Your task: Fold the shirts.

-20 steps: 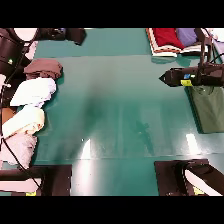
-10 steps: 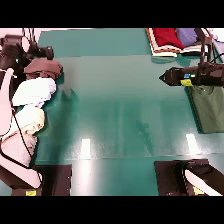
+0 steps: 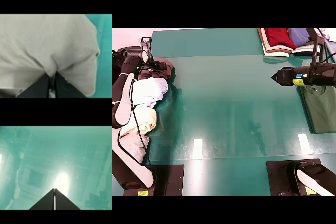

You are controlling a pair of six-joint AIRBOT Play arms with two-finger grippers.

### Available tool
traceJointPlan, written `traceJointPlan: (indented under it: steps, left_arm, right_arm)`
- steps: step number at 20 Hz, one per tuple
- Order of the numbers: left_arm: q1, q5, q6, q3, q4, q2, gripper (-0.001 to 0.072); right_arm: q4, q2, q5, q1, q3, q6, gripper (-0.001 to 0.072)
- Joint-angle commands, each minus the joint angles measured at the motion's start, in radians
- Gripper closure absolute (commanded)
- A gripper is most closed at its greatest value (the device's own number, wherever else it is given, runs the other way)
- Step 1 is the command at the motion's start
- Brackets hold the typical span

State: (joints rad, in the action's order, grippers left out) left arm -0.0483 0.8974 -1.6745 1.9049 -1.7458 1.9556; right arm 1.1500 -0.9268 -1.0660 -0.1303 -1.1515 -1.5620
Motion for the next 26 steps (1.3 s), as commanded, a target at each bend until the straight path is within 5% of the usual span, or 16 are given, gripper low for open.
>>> traceJointPlan:
  steps: [1,6,12,16,20,21,22,23,26]
  left_arm:
    - [0.000,0.090,0.022,0.113,-0.001,-0.008,0.0681]
    - [0.064,-0.032,0.106,0.193,-0.001,-0.332,0.0681]
    - [0.262,0.163,0.228,0.181,0.003,-0.685,0.0681]
    - [0.471,0.242,0.233,0.073,0.128,-0.715,0.0681]
    - [0.737,0.187,0.340,-0.057,0.374,-0.621,0.0679]
    - [0.792,0.175,0.381,-0.073,0.422,-0.589,0.0574]
    - [0.829,0.167,0.396,-0.074,0.448,-0.561,0.0263]
    - [0.846,0.151,0.393,-0.074,0.445,-0.545,0.0144]
    - [0.754,0.175,0.327,-0.074,0.396,-0.556,0.0142]
  right_arm:
    - [-0.007,0.000,0.009,-0.002,-0.034,0.000,0.0694]
    - [-0.003,0.000,0.022,-0.001,-0.248,0.000,0.0694]
    - [0.002,0.000,0.026,-0.001,-0.432,0.001,0.0694]
    - [0.000,0.000,-0.002,-0.001,-0.494,0.001,0.0694]
    - [-0.001,0.000,-0.024,-0.001,-0.537,0.000,0.0694]
    - [-0.001,0.000,-0.029,-0.001,-0.546,0.000,0.0694]
    - [-0.001,0.000,-0.035,-0.001,-0.554,0.000,0.0694]
    - [-0.002,0.000,-0.036,-0.001,-0.557,0.000,0.0694]
    - [-0.003,0.003,-0.039,-0.001,-0.557,0.000,0.0694]
